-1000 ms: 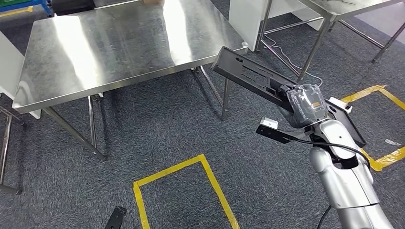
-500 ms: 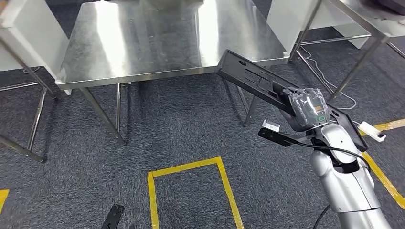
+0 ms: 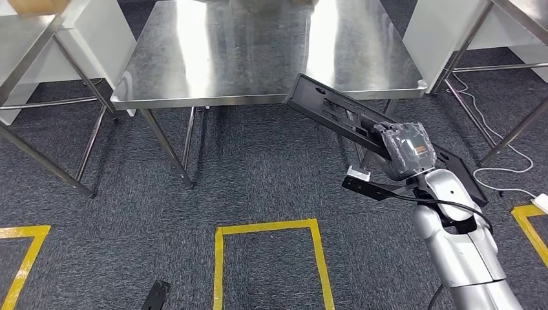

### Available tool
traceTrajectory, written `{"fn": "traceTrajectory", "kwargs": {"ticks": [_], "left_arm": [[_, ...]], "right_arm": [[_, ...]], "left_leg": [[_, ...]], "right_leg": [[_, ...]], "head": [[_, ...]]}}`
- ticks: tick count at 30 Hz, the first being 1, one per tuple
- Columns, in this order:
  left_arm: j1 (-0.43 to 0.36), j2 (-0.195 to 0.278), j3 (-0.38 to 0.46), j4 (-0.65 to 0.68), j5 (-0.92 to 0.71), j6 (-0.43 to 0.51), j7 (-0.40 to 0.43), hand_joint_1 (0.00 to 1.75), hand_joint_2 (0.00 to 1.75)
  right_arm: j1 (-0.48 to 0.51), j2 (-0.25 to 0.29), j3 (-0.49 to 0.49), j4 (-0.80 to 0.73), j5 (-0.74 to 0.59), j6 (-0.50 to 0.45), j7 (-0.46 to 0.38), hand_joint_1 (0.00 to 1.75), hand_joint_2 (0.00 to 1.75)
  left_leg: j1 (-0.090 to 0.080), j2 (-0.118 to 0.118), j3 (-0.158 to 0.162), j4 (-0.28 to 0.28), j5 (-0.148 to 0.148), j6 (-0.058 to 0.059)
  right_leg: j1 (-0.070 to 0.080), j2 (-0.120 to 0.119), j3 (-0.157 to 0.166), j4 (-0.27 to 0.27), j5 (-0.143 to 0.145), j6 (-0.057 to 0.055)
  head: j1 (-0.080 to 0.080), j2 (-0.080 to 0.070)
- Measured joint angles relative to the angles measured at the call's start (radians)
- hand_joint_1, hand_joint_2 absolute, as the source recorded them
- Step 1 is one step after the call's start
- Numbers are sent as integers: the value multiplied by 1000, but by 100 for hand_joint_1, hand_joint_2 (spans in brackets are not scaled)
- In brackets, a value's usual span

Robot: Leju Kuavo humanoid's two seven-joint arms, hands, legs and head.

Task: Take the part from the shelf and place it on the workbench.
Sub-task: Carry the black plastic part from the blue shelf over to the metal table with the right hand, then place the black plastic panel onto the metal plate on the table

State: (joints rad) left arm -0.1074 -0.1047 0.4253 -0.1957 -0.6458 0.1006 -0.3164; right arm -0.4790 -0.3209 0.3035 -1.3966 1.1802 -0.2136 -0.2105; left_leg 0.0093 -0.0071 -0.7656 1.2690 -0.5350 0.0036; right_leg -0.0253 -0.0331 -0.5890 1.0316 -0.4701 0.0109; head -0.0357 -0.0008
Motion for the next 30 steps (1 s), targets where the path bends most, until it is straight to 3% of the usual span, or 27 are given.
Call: {"fn": "traceTrajectory", "kwargs": {"ticks": [1,2,4,5,7,8,9,10,12,14,15,16,17,18,20,21,22,25,27,28,30], "left_arm": [[1,0,0,0,-2,-1,0,0,175],[1,0,0,0,-3,-2,0,0,175],[1,1,1,0,-2,2,0,0,175],[-1,3,2,0,-1,4,0,0,175],[-5,6,7,-1,-3,4,-2,0,175],[-7,7,9,-1,-4,4,-3,0,175],[-8,8,13,-1,-5,3,-4,0,175],[-8,8,16,-1,-3,3,-5,0,175],[-13,8,23,-1,0,-1,-11,0,175],[-21,6,26,-1,-1,-7,-16,0,175],[-23,6,27,-1,-2,-7,-17,0,175],[-22,4,30,-1,-2,-7,-17,0,175],[-19,3,33,-1,0,-8,-18,0,175],[-15,3,37,-1,2,-10,-20,0,175],[-9,4,43,-1,4,-17,-22,0,175],[-7,5,45,-1,5,-22,-23,0,175],[-5,7,47,-1,5,-28,-25,0,175],[4,11,53,-1,2,-45,-33,0,175],[5,12,55,-2,-8,-47,-35,0,175],[4,14,55,-2,-12,-47,-34,0,175],[2,14,55,-2,-15,-47,-32,0,175]], "right_arm": [[-1,2,2,5,1,0,0,166,175],[-2,4,3,10,2,0,-1,166,175],[-11,11,7,17,2,2,-5,166,175],[-20,15,10,22,2,6,-10,166,175],[-56,28,23,38,8,21,-23,166,175],[-78,37,35,49,14,30,-30,166,175],[-103,51,51,60,21,39,-36,166,175],[-125,66,70,70,26,46,-40,166,175],[-160,96,107,88,31,50,-43,166,175],[-175,115,137,106,32,45,-37,166,175],[-177,120,149,116,32,42,-33,166,175],[-177,123,159,124,32,39,-28,166,175],[-178,125,166,130,31,37,-25,166,175],[-179,125,171,134,30,35,-23,166,175],[-187,124,175,137,22,31,-18,166,175],[-192,122,175,138,15,28,-16,166,175],[-197,119,174,139,6,24,-14,166,175],[-205,108,163,139,-5,20,-13,166,175],[-205,93,153,138,-5,19,-13,166,175],[-204,86,149,138,-4,19,-13,166,175],[-200,76,144,138,-3,19,-13,166,175]], "left_leg": [[1,4,-20,34,-6,1],[0,5,-21,32,6,4],[-5,23,33,-74,66,20],[-14,49,68,-142,90,31],[-30,85,108,-222,109,47],[-35,88,110,-232,106,50],[-35,75,110,-236,109,51],[-32,65,114,-244,113,53],[-23,42,126,-261,125,60],[-17,11,131,-267,131,65],[-16,-6,131,-267,132,67],[-15,-22,131,-266,132,66],[-14,-36,131,-265,131,65],[-12,-48,131,-262,130,63],[-10,-65,130,-251,120,51],[-11,-71,128,-244,111,44],[-12,-76,125,-240,103,38],[-11,-73,123,-236,86,24],[-8,-43,109,-198,74,12],[-6,-22,83,-150,62,6],[0,3,1,-23,33,-6]], "right_leg": [[3,-11,0,0,-1,-2],[5,-23,1,0,-3,-4],[11,-45,6,0,-6,-8],[15,-56,8,0,-8,-8],[22,-74,9,0,-13,-4],[25,-83,9,-1,-14,-1],[27,-93,12,-3,-15,2],[28,-90,11,-1,-18,4],[27,-47,-4,35,-37,7],[20,8,-58,150,-83,4],[18,21,-92,216,-103,3],[15,25,-118,259,-112,7],[12,27,-129,267,-105,15],[10,27,-123,238,-82,26],[4,30,-74,106,-20,47],[3,33,-51,51,-1,47],[3,35,-35,15,8,41],[6,39,-21,5,-2,10],[2,38,-3,2,-10,-7],[0,38,9,2,-17,-13],[1,37,30,2,-35,-20]], "head": [[0,0],[0,0],[0,0],[0,0],[1,0],[1,0],[1,0],[1,0],[1,0],[3,0],[4,0],[6,0],[6,0],[6,0],[7,0],[8,0],[8,0],[6,0],[1,0],[-2,0],[-7,0]]}}
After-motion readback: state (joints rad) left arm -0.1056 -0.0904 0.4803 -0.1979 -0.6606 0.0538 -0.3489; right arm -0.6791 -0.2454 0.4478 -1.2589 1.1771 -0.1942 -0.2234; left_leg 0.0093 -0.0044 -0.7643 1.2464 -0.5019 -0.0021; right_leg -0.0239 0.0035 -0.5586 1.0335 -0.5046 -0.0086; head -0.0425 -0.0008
